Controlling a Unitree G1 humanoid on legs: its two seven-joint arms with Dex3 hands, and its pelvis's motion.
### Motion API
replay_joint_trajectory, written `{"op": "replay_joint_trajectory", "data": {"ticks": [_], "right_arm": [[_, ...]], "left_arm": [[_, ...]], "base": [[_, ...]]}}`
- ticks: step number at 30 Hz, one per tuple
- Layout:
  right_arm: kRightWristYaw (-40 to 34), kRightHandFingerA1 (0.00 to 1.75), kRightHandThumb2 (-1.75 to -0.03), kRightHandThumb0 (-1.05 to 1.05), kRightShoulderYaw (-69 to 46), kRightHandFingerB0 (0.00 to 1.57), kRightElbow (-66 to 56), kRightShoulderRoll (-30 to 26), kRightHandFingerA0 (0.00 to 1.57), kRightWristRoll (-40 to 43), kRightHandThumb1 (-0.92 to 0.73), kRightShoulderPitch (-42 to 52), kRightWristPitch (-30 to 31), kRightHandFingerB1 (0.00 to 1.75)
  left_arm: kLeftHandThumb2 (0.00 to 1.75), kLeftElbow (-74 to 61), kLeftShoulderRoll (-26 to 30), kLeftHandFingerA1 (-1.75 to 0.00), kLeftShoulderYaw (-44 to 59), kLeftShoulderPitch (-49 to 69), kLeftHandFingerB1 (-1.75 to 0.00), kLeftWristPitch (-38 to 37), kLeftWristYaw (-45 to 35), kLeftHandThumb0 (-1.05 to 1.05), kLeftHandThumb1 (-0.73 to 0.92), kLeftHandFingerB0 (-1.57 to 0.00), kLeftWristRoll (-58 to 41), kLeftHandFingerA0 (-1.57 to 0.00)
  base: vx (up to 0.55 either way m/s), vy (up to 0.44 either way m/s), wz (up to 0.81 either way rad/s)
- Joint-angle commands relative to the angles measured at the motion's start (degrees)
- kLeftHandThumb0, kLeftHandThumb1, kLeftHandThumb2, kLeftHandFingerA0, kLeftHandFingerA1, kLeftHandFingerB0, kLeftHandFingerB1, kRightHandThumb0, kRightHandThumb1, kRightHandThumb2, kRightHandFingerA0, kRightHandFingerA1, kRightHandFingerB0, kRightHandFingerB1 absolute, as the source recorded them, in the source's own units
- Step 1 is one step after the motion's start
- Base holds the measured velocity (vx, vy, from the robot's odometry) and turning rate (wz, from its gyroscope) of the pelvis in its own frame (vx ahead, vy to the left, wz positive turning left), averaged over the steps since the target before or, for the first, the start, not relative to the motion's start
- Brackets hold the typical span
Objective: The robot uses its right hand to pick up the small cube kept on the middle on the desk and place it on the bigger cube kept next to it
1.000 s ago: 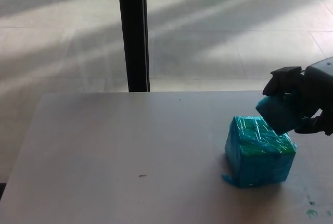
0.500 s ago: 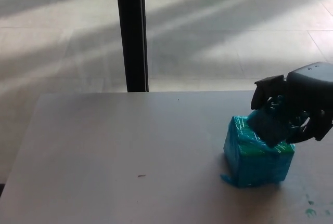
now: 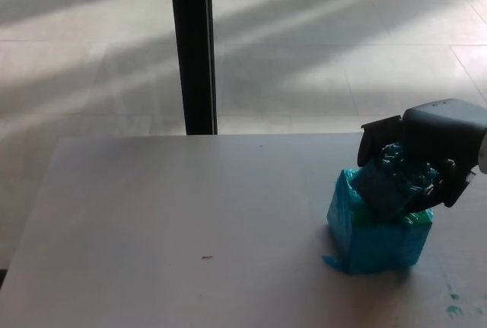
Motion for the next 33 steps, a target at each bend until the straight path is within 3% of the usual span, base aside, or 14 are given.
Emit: {"op": "replay_joint_trajectory", "data": {"ticks": [1, 2, 3, 4, 8, 9, 10, 11, 12, 13, 19, 20, 21, 33], "right_arm": [[4.41, 1.44, -0.7, -0.26, 0.72, 0.66, -0.87, -0.08, 0.74, -1.8, -0.7, -1.49, 5.21, 0.61], [5.38, 1.22, -0.65, -0.28, 0.83, 0.56, -1.08, -0.33, 0.74, -1.69, -0.74, -1.54, 5.48, 0.47], [6.73, 0.96, -0.62, -0.32, 0.77, 0.44, -1.43, -0.61, 0.74, -1.2, -0.73, -1.45, 6.01, 0.38], [7.56, 0.85, -0.62, -0.36, 0.58, 0.34, -1.53, -0.68, 0.7, -0.69, -0.71, -1.33, 6.51, 0.34], [8.46, 0.44, -0.62, -0.52, 1.64, 0.14, -3.68, -1.59, 0.16, -3.18, -0.67, -1.06, 7.7, 0.28], [8.54, 0.44, -0.62, -0.52, 1.67, 0.14, -3.88, -1.62, 0.16, -3.18, -0.67, -1.01, 7.91, 0.28], [8.27, 0.47, -0.78, -0.59, 1.58, 0.05, -3.79, -1.51, 0.06, -3.02, -0.55, -0.9, 7.9, 0.37], [7.79, 0.24, -0.83, -0.63, 1.91, 0.01, -4.32, -1.71, 0.0, -3.83, -0.43, -0.99, 7.39, 0.33], [7.78, 0.24, -0.83, -0.63, 1.95, 0.01, -4.46, -1.74, 0.0, -3.95, -0.43, -0.98, 7.42, 0.33], [7.84, 0.01, -0.76, -0.81, 2.69, 0.11, -5.21, -2.09, 0.0, -5.09, -0.44, -1.38, 6.7, 0.14], [9.77, 0.0, -0.85, -0.92, 2.55, 0.04, -7.69, -2.32, 0.0, -4.64, -0.53, -1.9, 5.83, 0.03], [9.82, 0.0, -0.86, -0.92, 2.48, 0.05, -7.81, -2.14, 0.0, -4.59, -0.54, -1.85, 5.77, 0.05], [10.17, 0.0, -0.88, -0.91, 2.33, 0.07, -8.3, -2.12, 0.0, -4.43, -0.54, -1.79, 5.96, 0.08], [13.35, 0.03, -0.86, -0.87, 0.92, 0.0, -11.71, -3.6, 0.0, -4.16, -0.51, -3.19, 5.92, 0.05]], "left_arm": [[0.65, 0.31, 1.07, -0.37, -0.24, 0.05, -0.31, -1.22, 0.39, -0.82, 0.8, -0.26, 0.13, -0.39], [0.65, 0.32, 1.07, -0.37, -0.14, 0.06, -0.31, -1.19, 0.23, -0.81, 0.8, -0.26, -0.02, -0.38], [0.98, 0.46, 1.04, -0.49, 0.06, -0.05, -0.44, -0.97, 0.34, -0.82, 0.63, -0.21, -0.23, -0.31], [0.65, 0.4, 1.03, -0.36, 0.15, -0.07, -0.31, -0.76, 0.38, -0.82, 0.79, -0.26, -0.34, -0.38], [0.65, 0.08, 1.12, -0.37, 0.06, 0.08, -0.31, -0.77, 0.29, -0.82, 0.79, -0.27, -0.24, -0.4], [0.65, 0.07, 1.12, -0.37, 0.06, 0.08, -0.31, -0.77, 0.29, -0.82, 0.79, -0.27, -0.24, -0.4], [0.65, -0.05, 1.12, -0.37, -0.03, 0.27, -0.31, -1.13, -0.05, -0.82, 0.8, -0.26, -0.17, -0.39], [0.65, -0.14, 1.1, -0.36, 0.11, 0.26, -0.31, -0.81, -0.09, -0.81, 0.8, -0.26, -0.37, -0.38], [0.65, -0.15, 1.1, -0.36, 0.13, 0.25, -0.31, -0.77, -0.09, -0.81, 0.8, -0.26, -0.39, -0.38], [0.65, -0.11, 1.12, -0.36, 0.06, 0.32, -0.31, -1.1, -0.46, -0.81, 0.8, -0.26, -0.33, -0.37], [0.65, -0.39, 1.16, -0.37, -0.27, 0.28, -0.31, -1.16, -0.11, -0.82, 0.8, -0.25, 0.01, -0.37], [0.98, -0.06, 1.09, -0.5, 0.12, 0.13, -0.45, -0.94, 0.03, -0.82, 0.63, -0.21, -0.39, -0.31], [0.65, 0.19, 1.14, -0.37, 0.03, 0.05, -0.31, -1.07, 0.0, -0.83, 0.79, -0.25, -0.26, -0.37], [0.64, 0.17, 0.5, -0.42, 0.19, 1.11, -0.32, -1.71, 0.42, -0.83, 0.78, -0.3, -0.32, -0.42]], "base": [[0.0, 0.0, 0.0], [0.0, 0.0, 0.0], [0.0, 0.0, 0.0], [0.0, 0.0, 0.0], [0.0, 0.0, 0.0], [0.0, 0.0, 0.0], [0.0, 0.0, 0.0], [0.0, 0.0, 0.0], [0.0, 0.0, 0.0], [0.0, 0.0, 0.0], [0.0, 0.0, 0.0], [0.0, 0.0, 0.0], [0.0, 0.0, 0.0], [0.0, 0.0, 0.0]]}}
